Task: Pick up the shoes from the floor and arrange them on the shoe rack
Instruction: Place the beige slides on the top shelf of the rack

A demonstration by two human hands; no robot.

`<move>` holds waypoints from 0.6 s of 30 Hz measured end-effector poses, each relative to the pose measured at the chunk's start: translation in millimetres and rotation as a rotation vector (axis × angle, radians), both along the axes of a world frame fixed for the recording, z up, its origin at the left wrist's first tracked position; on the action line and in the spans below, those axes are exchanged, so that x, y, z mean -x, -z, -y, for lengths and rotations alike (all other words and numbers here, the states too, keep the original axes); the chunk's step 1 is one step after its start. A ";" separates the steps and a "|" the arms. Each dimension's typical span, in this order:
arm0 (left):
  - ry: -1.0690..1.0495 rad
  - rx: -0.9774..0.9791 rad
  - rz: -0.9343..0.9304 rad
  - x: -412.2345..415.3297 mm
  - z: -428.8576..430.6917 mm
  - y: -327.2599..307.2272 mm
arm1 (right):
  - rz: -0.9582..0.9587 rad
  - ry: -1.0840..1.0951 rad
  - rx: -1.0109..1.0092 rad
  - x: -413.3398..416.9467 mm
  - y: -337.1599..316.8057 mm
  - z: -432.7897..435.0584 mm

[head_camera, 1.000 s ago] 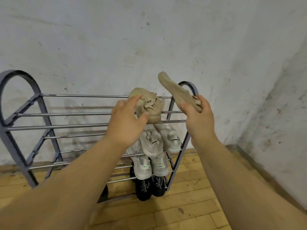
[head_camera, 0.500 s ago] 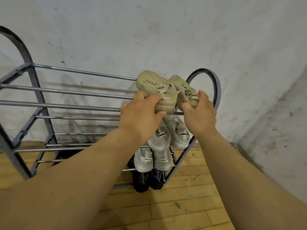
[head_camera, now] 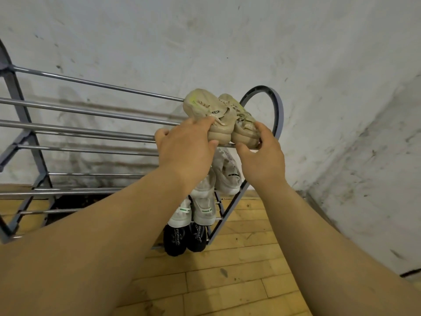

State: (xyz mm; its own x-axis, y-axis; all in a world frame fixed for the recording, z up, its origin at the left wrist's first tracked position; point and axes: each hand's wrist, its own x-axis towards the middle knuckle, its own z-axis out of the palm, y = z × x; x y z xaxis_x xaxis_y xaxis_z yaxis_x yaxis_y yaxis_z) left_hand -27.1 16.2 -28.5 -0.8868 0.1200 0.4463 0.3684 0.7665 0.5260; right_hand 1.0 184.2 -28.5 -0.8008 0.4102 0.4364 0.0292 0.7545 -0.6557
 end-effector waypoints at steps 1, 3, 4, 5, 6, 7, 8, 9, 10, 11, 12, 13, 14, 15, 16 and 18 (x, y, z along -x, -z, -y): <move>-0.013 0.021 0.005 0.0 -3.4 0.7 | -0.007 -0.014 0.002 -0.7 0.4 -0.2; -0.033 0.060 0.002 -1.2 -7.5 2.0 | -0.012 -0.041 0.012 -3.4 1.1 -1.5; -0.041 0.078 -0.005 -2.1 -8.1 2.5 | -0.008 -0.056 0.019 -5.7 0.3 -1.6; -0.045 0.093 -0.013 -3.0 -7.6 2.9 | 0.005 -0.070 0.026 -8.4 -0.9 -1.6; -0.044 0.103 -0.017 -3.4 -6.5 3.1 | 0.018 -0.083 0.033 -10.8 -1.6 -1.8; -0.039 0.109 -0.018 -3.5 -5.0 3.3 | 0.030 -0.094 0.034 -13.3 -1.9 -2.3; -0.031 0.113 -0.014 -3.7 -3.4 3.6 | 0.039 -0.105 0.037 -15.6 -1.9 -2.7; -0.022 0.121 -0.007 -4.7 -2.1 4.3 | 0.049 -0.110 0.039 -18.2 -2.3 -3.4; -0.015 0.143 -0.003 -7.1 -0.8 5.4 | 0.058 -0.106 0.047 -20.5 -2.3 -4.8; -0.012 0.175 -0.001 -11.0 0.2 6.9 | 0.075 -0.088 0.057 -24.4 -4.1 -6.0; -0.010 0.205 0.001 -16.3 1.0 8.1 | 0.081 -0.057 0.070 -28.4 -7.1 -7.8; -0.006 0.226 0.002 -23.3 1.3 8.0 | 0.081 -0.019 0.084 -32.3 -11.6 -10.5; 0.003 0.234 0.003 -31.2 0.8 6.4 | 0.068 0.019 0.109 -36.8 -17.9 -13.6; 0.023 0.233 0.005 -39.9 -0.8 4.2 | 0.067 0.057 0.136 -40.8 -24.5 -19.0; 0.058 0.221 0.008 -50.1 -3.2 -0.4 | 0.066 0.092 0.176 -45.2 -32.5 -24.7; 0.173 0.149 0.034 -71.5 -9.7 -13.2 | 0.120 0.133 0.327 -55.6 -48.9 -38.9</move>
State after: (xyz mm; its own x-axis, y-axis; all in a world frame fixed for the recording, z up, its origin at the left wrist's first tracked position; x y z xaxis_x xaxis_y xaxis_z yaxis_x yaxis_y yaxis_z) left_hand 44.3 25.9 -15.3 -0.8616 0.3339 0.3823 0.4850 0.7635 0.4264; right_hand 56.5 223.1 20.4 -0.7690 0.6160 0.1709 0.2042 0.4901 -0.8474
